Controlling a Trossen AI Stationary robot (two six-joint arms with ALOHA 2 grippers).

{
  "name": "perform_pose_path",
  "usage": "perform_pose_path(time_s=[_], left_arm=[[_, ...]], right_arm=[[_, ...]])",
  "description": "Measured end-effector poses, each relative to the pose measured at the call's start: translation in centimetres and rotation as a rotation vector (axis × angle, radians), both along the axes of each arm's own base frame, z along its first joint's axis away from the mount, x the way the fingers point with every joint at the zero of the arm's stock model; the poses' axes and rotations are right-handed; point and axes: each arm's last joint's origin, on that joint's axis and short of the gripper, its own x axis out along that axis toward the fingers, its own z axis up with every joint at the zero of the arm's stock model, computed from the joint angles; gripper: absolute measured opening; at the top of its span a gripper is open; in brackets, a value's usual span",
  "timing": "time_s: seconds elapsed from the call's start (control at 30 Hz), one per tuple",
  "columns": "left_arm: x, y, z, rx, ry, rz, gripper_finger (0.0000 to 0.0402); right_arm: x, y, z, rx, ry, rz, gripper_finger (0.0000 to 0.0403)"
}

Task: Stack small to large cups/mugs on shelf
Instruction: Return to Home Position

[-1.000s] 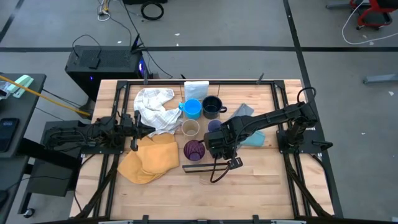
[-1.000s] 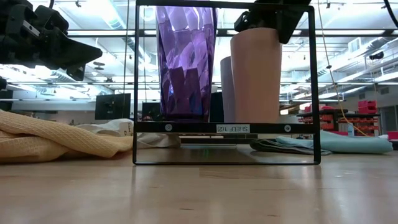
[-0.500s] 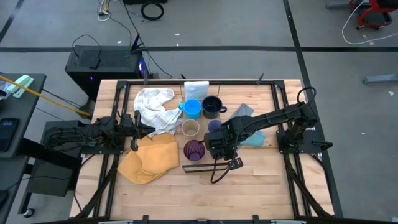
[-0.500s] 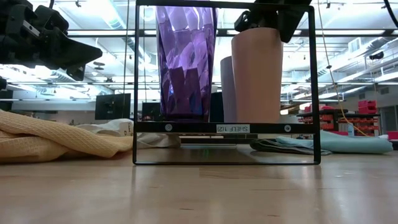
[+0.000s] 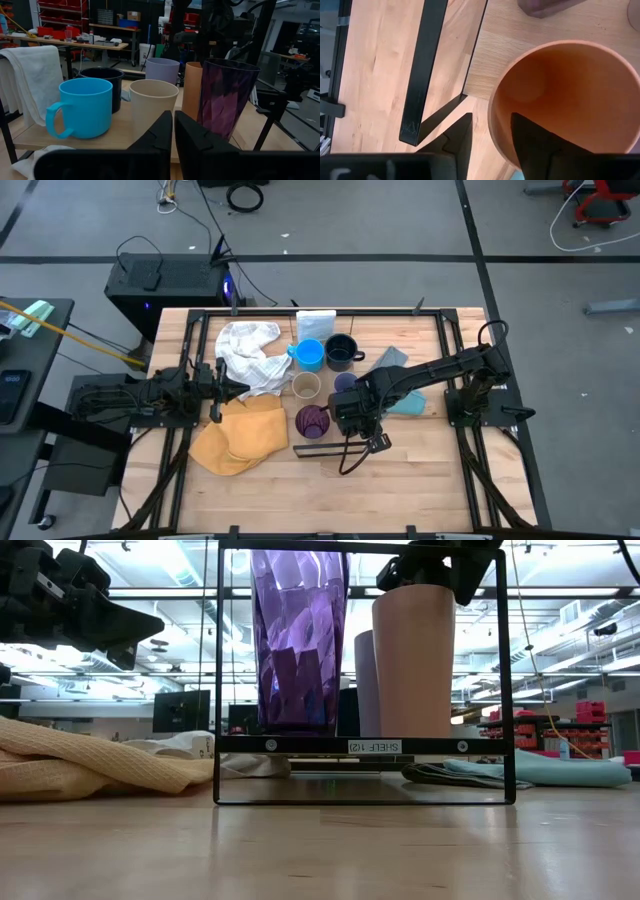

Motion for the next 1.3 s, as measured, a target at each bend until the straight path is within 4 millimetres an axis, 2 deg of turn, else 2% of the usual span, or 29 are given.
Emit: perform_pose_path(time_s=[0.23, 0.7, 0.8, 1.1, 1.3], left_arm=[[0.0, 0.0, 0.0, 0.001, 0.000, 0.000, 0.0036], [0.0, 0.0, 0.0, 0.000, -0.001, 0.000, 0.0032], [0.0, 0.0, 0.0, 0.000, -0.001, 0.000, 0.0037], [0.0, 0.0, 0.0, 0.000, -0.002, 0.000, 0.0031], [0.0, 0.0, 0.1, -0.001, -0.015, 0.001, 0.0029]], right_arm=[[0.4, -0.6, 1.4, -0.015, -0.049, -0.020, 0.0163], [-0.5, -1.1, 5.9, -0.022, -0.060, -0.100, 0.0164], [-1.2, -0.6, 6.9, -0.019, -0.043, -0.110, 0.0164], [-3.0, 1.8, 8.0, 0.005, -0.022, -0.090, 0.0164], [-3.0, 1.7, 8.0, -0.029, -0.030, -0.158, 0.0164]])
